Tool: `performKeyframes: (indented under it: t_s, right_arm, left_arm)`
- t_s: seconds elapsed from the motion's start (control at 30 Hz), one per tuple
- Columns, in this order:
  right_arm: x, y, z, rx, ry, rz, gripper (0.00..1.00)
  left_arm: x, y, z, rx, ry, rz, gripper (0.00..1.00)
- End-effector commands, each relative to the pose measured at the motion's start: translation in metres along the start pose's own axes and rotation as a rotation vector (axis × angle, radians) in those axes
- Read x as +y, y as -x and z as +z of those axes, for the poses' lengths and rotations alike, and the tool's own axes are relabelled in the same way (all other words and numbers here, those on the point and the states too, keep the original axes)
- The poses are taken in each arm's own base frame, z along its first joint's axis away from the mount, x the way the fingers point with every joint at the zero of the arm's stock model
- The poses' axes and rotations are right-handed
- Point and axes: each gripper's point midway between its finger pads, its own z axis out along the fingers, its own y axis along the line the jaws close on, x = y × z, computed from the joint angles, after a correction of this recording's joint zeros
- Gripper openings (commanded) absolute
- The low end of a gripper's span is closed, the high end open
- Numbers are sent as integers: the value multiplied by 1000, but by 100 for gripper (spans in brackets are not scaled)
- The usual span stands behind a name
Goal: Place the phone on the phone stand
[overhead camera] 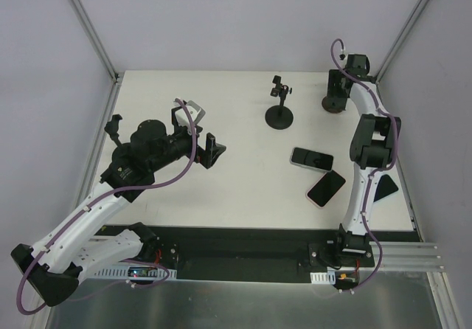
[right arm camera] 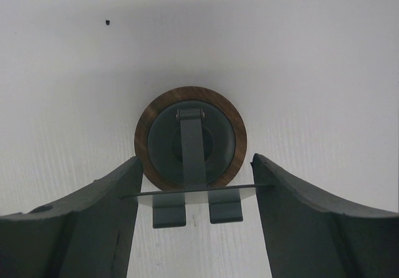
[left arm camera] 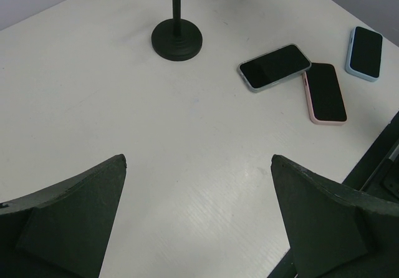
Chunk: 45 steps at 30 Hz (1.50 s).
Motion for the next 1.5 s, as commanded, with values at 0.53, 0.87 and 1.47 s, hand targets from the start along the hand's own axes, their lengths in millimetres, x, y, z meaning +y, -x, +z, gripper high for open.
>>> performKeyframes:
  t_s: [0.53, 0.87, 1.47]
  right_arm:
    - [6, 27, -200, -51, -145, 365, 96]
    - [160, -144, -241, 182, 306, 666, 95]
    - [150, -233, -201, 232, 180, 796, 78]
  left_arm:
    - [-10, 23, -10, -93, -42, -20, 99]
    - [-23, 14, 0, -45, -114, -74, 99]
    - [-30, 18, -2, -42, -145, -82, 99]
